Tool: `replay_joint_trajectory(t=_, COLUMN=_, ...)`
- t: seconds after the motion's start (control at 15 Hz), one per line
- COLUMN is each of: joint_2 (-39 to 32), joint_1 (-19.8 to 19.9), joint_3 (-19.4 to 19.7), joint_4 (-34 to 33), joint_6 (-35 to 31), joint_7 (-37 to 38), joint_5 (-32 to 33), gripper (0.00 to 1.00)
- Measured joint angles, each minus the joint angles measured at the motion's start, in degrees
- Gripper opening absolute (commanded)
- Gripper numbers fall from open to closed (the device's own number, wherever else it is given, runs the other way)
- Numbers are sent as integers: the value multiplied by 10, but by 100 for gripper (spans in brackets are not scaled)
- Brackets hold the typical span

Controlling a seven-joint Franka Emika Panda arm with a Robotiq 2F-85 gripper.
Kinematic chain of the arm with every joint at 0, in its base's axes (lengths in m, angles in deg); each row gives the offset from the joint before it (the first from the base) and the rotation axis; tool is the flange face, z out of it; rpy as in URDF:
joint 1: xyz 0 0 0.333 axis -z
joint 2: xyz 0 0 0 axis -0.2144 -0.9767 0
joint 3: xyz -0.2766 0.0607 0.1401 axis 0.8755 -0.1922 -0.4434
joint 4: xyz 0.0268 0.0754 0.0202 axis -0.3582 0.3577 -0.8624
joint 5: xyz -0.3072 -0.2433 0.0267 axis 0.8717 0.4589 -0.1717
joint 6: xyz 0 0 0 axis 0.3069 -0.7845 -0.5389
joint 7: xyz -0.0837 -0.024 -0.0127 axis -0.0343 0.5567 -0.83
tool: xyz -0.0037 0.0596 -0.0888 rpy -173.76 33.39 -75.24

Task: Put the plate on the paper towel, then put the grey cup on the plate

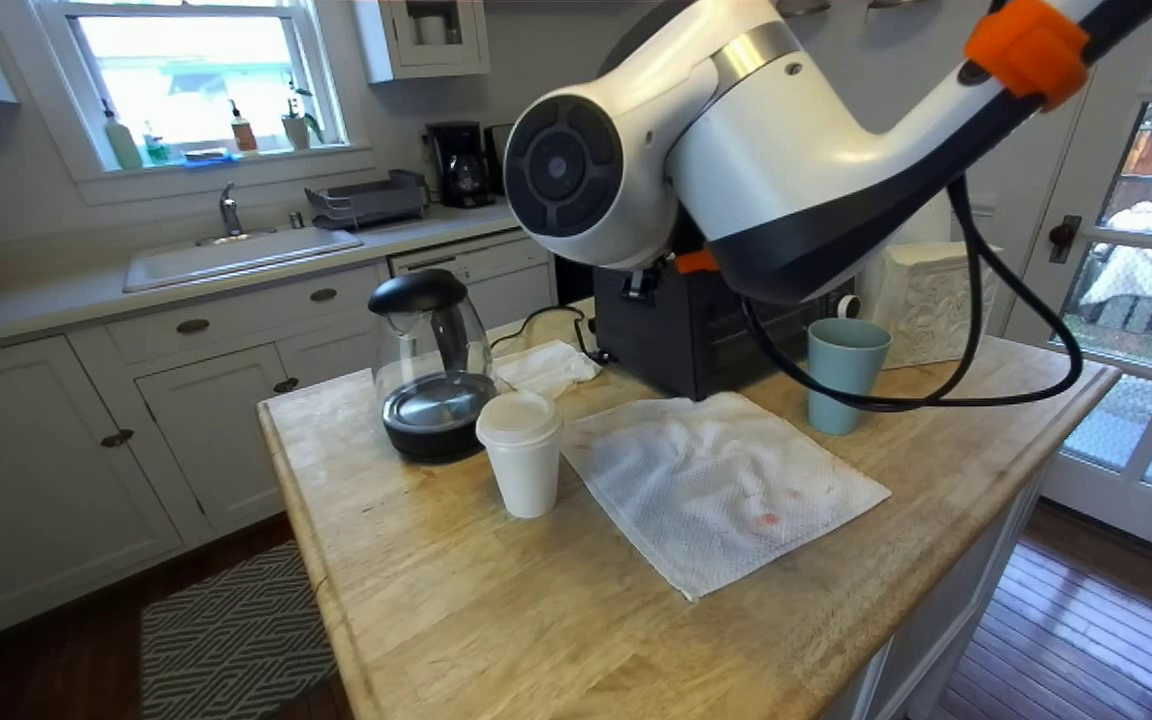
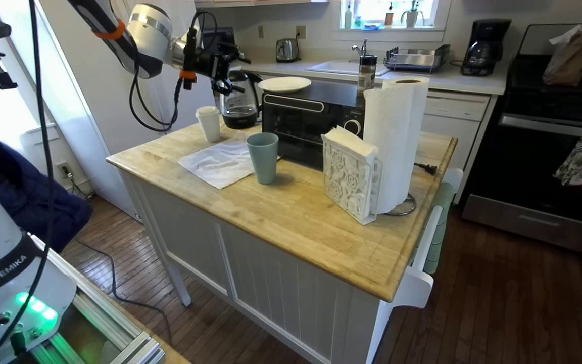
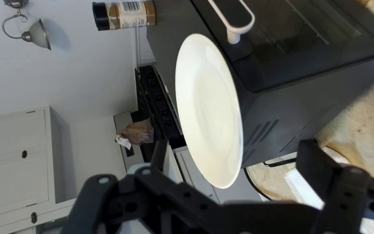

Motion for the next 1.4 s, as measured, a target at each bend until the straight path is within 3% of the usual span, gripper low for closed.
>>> replay_joint_trajectory(t=0.47, joint_2=-62, joint_1=-15, joint_3=25, joint_4=-68, joint_6=15, joint_7=-30, joint_5=6, gripper=100)
replay_joint_trajectory(t=0.53, joint_2=-67, joint_1=-15, joint_3=27, joint_4=-74, joint_6=16, joint_7=-32, joint_5=6, gripper=97)
replay_joint_trajectory(t=0.73, joint_2=-75, joint_1=-15, joint_3=34, joint_4=-85, joint_6=18, joint_7=-37, joint_5=6, gripper=70)
replay_joint_trajectory(t=0.87, joint_2=-78, joint_1=-15, joint_3=37, joint_4=-88, joint_6=19, joint_7=-39, joint_5=6, gripper=58)
replay_joint_trajectory(t=1.07, joint_2=-82, joint_1=-15, joint_3=39, joint_4=-93, joint_6=19, joint_7=-40, joint_5=6, gripper=50)
replay_joint_trajectory(t=1.27, joint_2=-84, joint_1=-15, joint_3=40, joint_4=-94, joint_6=19, joint_7=-41, joint_5=6, gripper=55)
replay_joint_trajectory(t=1.4, joint_2=-84, joint_1=-15, joint_3=40, joint_4=-95, joint_6=19, joint_7=-42, joint_5=6, gripper=52)
